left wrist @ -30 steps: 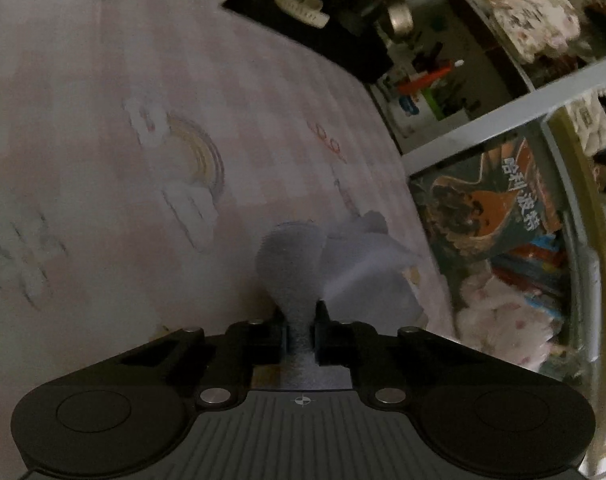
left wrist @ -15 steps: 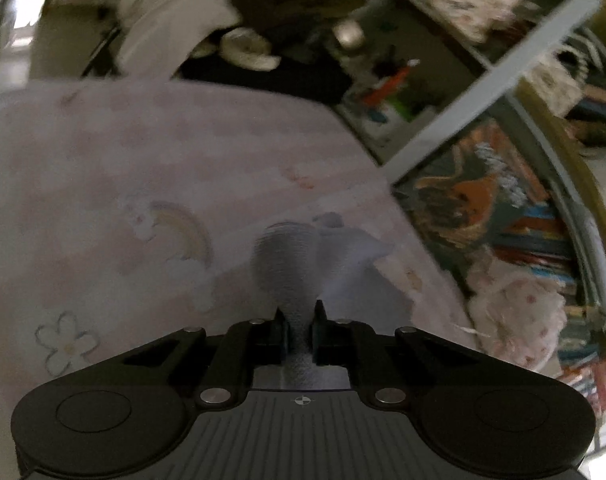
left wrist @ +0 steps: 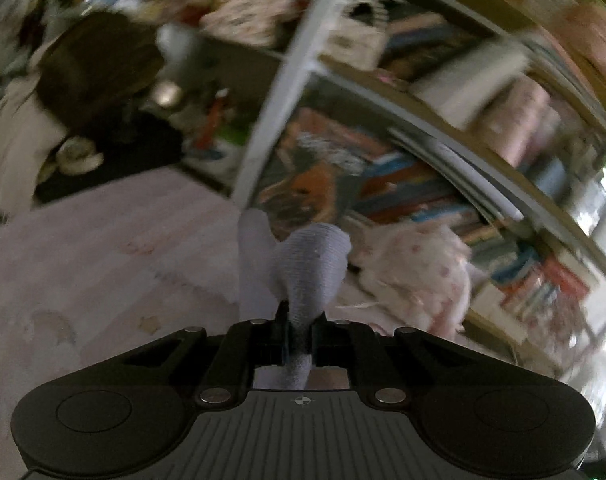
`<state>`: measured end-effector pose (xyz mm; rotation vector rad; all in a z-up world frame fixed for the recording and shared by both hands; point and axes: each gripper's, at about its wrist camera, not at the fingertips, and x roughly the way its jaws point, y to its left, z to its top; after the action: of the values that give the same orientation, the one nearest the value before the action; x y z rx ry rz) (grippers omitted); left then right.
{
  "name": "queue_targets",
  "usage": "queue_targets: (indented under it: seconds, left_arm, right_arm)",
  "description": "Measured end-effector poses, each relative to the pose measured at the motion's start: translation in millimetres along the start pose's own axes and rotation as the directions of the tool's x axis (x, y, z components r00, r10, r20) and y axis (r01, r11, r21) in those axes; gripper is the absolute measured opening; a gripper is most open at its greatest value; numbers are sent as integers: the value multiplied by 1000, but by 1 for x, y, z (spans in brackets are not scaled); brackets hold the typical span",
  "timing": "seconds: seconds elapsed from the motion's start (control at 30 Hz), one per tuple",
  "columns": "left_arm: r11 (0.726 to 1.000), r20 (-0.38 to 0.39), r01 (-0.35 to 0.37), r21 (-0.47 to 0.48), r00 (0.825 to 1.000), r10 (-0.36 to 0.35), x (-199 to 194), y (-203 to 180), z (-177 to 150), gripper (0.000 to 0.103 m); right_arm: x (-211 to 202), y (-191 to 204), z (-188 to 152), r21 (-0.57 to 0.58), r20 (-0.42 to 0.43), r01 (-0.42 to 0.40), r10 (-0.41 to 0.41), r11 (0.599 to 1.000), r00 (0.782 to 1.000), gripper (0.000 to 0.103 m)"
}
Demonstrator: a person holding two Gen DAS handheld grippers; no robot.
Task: Fold clothes
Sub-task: 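Lift the hem end with both tools and fold it over toward the collar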
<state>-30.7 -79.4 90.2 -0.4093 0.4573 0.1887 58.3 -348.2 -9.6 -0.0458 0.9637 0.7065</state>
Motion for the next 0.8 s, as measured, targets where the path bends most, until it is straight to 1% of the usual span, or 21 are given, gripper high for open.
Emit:
queue_targets:
  seconds: [0.07, 0.13, 0.17, 0.2, 0.23, 0.3, 0.33, 0.4, 0.43, 0.47, 0.57, 0.63, 0.67, 0.7, 0.73, 0.77, 0.8]
  left_arm:
    - [995, -10, 13, 96, 1000, -12, 0, -24, -6, 7]
    - [982, -31, 38, 183, 999, -33, -1, -46, -15, 7]
    - [973, -55, 64, 220, 997, -53, -1, -58, -22, 8]
    - [966, -97, 92, 244, 993, -70, 3, -66, -32, 8]
    - [957, -141, 121, 265, 986, -86, 7, -73, -41, 8]
    - [936, -228, 181, 302, 967, -113, 15, -87, -61, 8]
    - [924, -270, 196, 329, 957, -107, 19, -93, -71, 8]
    - [890, -314, 205, 407, 946, -74, 25, -100, -91, 9]
    - [874, -322, 209, 438, 945, -64, 27, -101, -98, 11]
    - [867, -335, 215, 449, 940, -59, 29, -100, -100, 15]
    - [869, -383, 238, 434, 922, -61, 36, -94, -106, 16]
    - [865, -403, 252, 434, 913, -63, 38, -92, -110, 20]
    - [858, -412, 262, 442, 909, -65, 38, -92, -113, 28]
    - [846, -423, 277, 454, 903, -69, 37, -93, -114, 37]
    - [832, -435, 303, 464, 896, -83, 34, -95, -114, 43]
    - [817, -448, 329, 474, 889, -99, 30, -98, -113, 53]
    - [810, -452, 353, 469, 883, -124, 23, -97, -110, 62]
  right_arm:
    - [0, -1, -1, 8, 3, -9, 9, 1000, 1000, 32]
    - [1, -4, -1, 19, 6, -20, 20, 1000, 1000, 32]
    - [1, -5, -2, 27, 9, -25, 25, 999, 1000, 32]
    - [1, -6, -2, 31, 11, -29, 29, 999, 1000, 32]
    - [1, -6, -2, 36, 13, -32, 32, 999, 999, 32]
    - [1, -8, -3, 42, 16, -38, 38, 998, 999, 32]
    - [0, -8, -3, 45, 17, -41, 40, 998, 999, 32]
    - [0, -10, -3, 52, 20, -47, 47, 998, 999, 32]
    - [0, -12, -4, 66, 20, -54, 53, 996, 998, 32]
    - [-1, -14, -5, 81, 21, -61, 60, 995, 998, 32]
    - [-4, -21, -7, 128, 24, -84, 82, 988, 996, 33]
    - [-9, -25, -9, 151, 31, -91, 87, 984, 996, 35]
    - [-12, -27, -9, 165, 41, -98, 92, 981, 995, 35]
    - [-16, -28, -9, 179, 51, -105, 98, 978, 994, 40]
    - [-20, -30, -9, 193, 61, -113, 103, 975, 993, 44]
    - [-24, -34, -8, 217, 77, -130, 116, 968, 990, 46]
    - [-28, -39, -7, 242, 88, -153, 135, 958, 987, 48]
